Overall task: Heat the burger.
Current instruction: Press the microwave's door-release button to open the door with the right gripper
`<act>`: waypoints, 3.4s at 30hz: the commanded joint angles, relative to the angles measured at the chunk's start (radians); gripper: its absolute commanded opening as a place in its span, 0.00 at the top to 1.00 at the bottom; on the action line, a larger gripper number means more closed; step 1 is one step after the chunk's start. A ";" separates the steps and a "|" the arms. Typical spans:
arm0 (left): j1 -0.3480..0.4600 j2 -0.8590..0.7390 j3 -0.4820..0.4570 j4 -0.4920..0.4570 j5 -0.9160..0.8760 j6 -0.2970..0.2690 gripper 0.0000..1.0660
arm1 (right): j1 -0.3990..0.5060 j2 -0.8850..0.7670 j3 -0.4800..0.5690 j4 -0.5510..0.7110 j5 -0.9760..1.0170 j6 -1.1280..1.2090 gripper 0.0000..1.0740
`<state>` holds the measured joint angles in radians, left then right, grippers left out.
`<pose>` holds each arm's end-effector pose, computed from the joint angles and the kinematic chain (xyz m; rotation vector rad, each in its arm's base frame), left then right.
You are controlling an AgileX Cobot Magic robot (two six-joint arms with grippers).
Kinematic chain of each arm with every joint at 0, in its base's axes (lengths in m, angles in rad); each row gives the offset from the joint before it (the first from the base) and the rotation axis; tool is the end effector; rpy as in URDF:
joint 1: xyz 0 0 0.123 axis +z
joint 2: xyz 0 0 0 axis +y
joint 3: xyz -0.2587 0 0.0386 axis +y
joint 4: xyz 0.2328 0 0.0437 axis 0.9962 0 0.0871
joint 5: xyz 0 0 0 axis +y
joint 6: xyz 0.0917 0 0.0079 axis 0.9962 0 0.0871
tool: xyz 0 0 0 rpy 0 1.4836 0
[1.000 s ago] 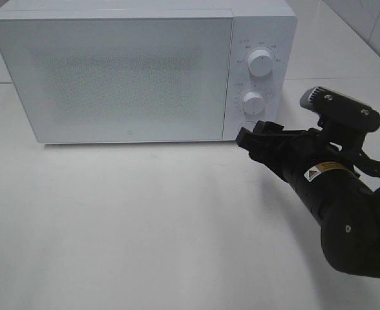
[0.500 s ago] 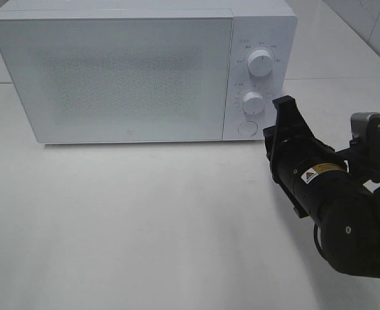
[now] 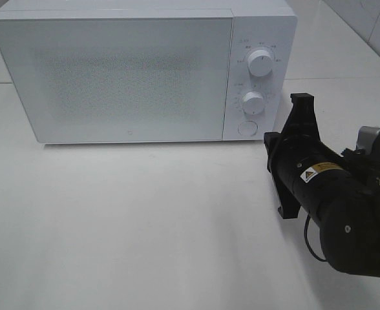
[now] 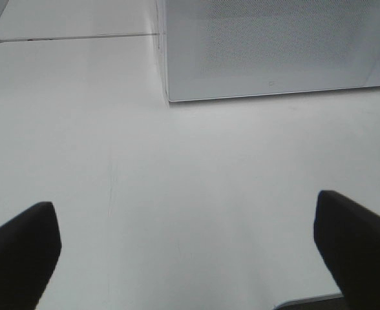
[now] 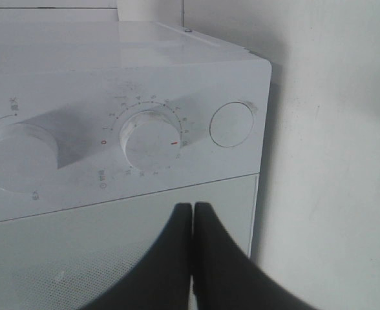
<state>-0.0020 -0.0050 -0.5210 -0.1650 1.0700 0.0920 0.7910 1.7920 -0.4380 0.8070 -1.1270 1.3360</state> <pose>0.0024 -0.0133 0.2752 0.1059 2.0168 -0.1396 0.2212 0.1383 0.1284 1.3307 1.4261 1.1252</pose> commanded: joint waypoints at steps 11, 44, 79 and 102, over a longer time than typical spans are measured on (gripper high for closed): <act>0.003 -0.006 0.004 -0.002 -0.003 -0.004 0.05 | -0.059 0.080 -0.080 -0.032 0.049 0.034 1.00; 0.003 -0.006 0.004 0.000 -0.003 -0.004 0.05 | -0.210 0.326 -0.340 -0.182 0.104 0.027 1.00; 0.003 -0.006 0.004 0.000 -0.003 -0.004 0.05 | -0.233 0.397 -0.475 -0.133 0.071 -0.025 1.00; 0.003 -0.006 0.004 0.000 -0.003 -0.004 0.05 | -0.268 0.410 -0.566 -0.156 0.024 -0.065 1.00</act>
<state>-0.0020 -0.0050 -0.5210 -0.1630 1.0700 0.0910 0.5670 2.2020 -0.9300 0.7380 -0.9640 1.2810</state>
